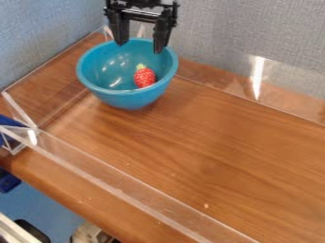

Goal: Put the strawberry in the blue bowl

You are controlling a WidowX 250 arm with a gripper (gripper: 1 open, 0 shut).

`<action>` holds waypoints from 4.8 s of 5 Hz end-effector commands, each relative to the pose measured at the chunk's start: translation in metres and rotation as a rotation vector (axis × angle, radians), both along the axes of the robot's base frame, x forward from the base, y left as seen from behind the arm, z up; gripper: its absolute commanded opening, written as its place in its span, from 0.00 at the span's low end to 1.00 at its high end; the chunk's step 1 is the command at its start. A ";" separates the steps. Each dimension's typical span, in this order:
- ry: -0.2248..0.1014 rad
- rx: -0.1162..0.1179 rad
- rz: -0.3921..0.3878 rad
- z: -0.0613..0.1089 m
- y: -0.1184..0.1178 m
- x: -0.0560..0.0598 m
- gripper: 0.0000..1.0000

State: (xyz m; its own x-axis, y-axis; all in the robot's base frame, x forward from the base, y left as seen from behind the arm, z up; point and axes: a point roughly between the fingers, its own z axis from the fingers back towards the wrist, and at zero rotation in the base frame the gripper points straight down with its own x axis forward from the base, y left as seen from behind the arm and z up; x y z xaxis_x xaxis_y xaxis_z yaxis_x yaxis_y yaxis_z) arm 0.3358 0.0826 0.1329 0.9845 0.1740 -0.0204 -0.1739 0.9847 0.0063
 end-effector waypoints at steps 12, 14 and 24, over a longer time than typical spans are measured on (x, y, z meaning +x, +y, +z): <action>-0.012 -0.030 -0.055 0.007 -0.002 0.013 1.00; -0.020 -0.041 -0.077 0.015 -0.002 0.012 1.00; 0.016 -0.041 -0.124 0.026 -0.009 0.008 1.00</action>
State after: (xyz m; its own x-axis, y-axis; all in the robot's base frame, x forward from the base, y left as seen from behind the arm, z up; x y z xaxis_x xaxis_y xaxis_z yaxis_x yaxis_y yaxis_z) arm 0.3385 0.0742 0.1318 0.9906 0.0564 -0.1250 -0.0630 0.9968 -0.0492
